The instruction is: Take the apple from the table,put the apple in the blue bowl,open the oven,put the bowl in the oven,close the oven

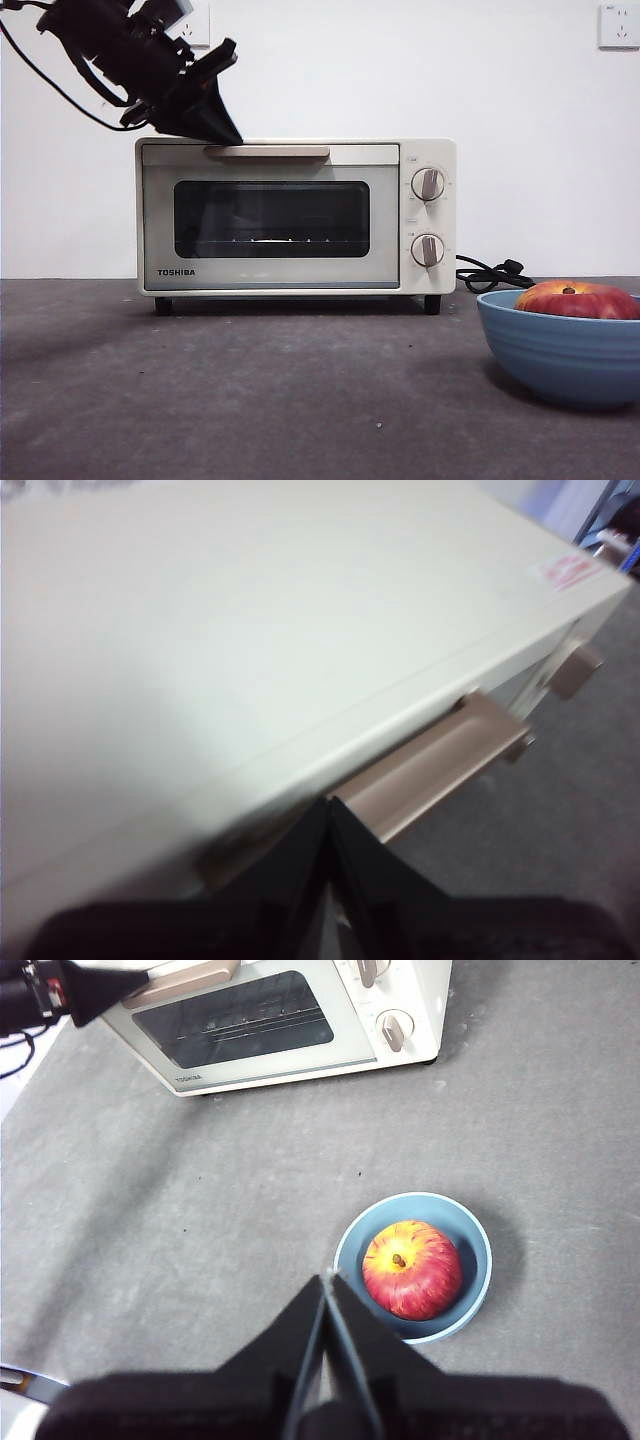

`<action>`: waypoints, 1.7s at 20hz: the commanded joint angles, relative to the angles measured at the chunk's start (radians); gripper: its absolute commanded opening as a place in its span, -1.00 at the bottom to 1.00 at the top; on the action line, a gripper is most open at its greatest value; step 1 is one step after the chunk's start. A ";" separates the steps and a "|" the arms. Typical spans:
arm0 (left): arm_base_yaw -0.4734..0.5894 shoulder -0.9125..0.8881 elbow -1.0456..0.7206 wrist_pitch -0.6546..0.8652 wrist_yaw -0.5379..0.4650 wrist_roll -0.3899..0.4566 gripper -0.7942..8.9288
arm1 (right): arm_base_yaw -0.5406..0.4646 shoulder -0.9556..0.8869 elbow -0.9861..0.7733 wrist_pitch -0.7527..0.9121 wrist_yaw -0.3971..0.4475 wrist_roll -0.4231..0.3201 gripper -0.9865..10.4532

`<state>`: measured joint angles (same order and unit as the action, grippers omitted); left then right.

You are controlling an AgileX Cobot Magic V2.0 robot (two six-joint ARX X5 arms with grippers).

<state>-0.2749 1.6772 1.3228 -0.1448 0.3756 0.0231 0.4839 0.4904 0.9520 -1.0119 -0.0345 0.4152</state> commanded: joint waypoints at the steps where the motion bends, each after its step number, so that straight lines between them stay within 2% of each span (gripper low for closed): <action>1: -0.002 0.024 0.003 -0.050 -0.021 0.024 -0.85 | 0.001 -0.005 -0.009 0.010 -0.003 0.013 -0.84; 8: -0.019 0.051 0.003 -0.190 -0.018 0.051 -0.85 | 0.001 -0.005 -0.009 0.008 -0.046 0.029 -0.84; 12: -0.052 0.051 -0.001 -0.245 -0.097 0.084 -0.85 | 0.001 -0.005 -0.009 0.009 -0.048 0.031 -0.84; 16: -0.087 0.048 -0.035 -0.254 -0.166 0.076 -0.85 | 0.001 -0.005 -0.009 0.008 -0.054 0.032 -0.84; 18: -0.101 0.024 -0.111 -0.196 -0.175 0.067 -0.85 | 0.001 -0.005 -0.009 0.008 -0.055 0.032 -0.84; 21: -0.108 -0.039 -0.269 -0.066 -0.193 0.000 -0.85 | 0.001 -0.005 -0.009 0.010 -0.055 0.032 -0.84; 24: -0.108 -0.077 -0.374 -0.011 -0.207 -0.043 -0.85 | 0.001 -0.005 -0.009 0.009 -0.055 0.032 -0.84; 29: -0.145 -0.086 -0.477 0.098 -0.245 -0.113 -0.85 | 0.001 -0.005 -0.009 0.008 -0.055 0.032 -0.84; 34: -0.157 -0.085 -0.490 0.116 -0.270 -0.126 -0.85 | 0.001 -0.005 -0.009 0.009 -0.055 0.031 -0.84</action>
<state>-0.4412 1.5963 0.8062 -0.1036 0.1356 -0.0990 0.4843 0.4896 0.9516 -1.0100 -0.0868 0.4381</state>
